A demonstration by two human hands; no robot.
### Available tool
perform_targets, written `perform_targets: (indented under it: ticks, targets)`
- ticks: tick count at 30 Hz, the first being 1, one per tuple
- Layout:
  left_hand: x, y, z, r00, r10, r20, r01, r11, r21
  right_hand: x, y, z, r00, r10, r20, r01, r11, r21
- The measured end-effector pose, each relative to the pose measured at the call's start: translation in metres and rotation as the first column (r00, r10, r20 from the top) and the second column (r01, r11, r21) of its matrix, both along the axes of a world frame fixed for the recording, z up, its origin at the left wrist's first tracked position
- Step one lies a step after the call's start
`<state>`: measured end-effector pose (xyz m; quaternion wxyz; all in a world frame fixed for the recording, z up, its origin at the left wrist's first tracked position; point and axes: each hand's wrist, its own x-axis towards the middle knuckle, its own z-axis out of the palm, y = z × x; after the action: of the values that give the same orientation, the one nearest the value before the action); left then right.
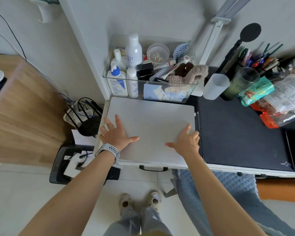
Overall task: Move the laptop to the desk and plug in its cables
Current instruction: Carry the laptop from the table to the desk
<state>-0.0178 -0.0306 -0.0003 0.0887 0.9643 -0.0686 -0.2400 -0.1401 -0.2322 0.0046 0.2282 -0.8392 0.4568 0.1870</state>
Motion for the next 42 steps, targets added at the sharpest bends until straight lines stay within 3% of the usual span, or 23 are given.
perform_targets:
  ticks: [12, 24, 42]
  targets:
    - [0.005, -0.005, 0.006, 0.997, 0.053, -0.056, -0.055, 0.998, -0.038, 0.005, -0.002, 0.003, 0.999, -0.038, -0.025, 0.038, 0.999, 0.002]
    - [0.006, -0.005, 0.003, 0.996, 0.091, 0.005, -0.091, 0.993, -0.074, 0.007, -0.004, 0.004, 0.997, -0.056, -0.050, 0.060, 0.996, 0.068]
    - [0.017, -0.012, 0.013, 0.993, 0.073, -0.089, -0.079, 0.995, -0.063, 0.015, 0.000, 0.009, 0.994, -0.083, -0.072, 0.086, 0.995, 0.046]
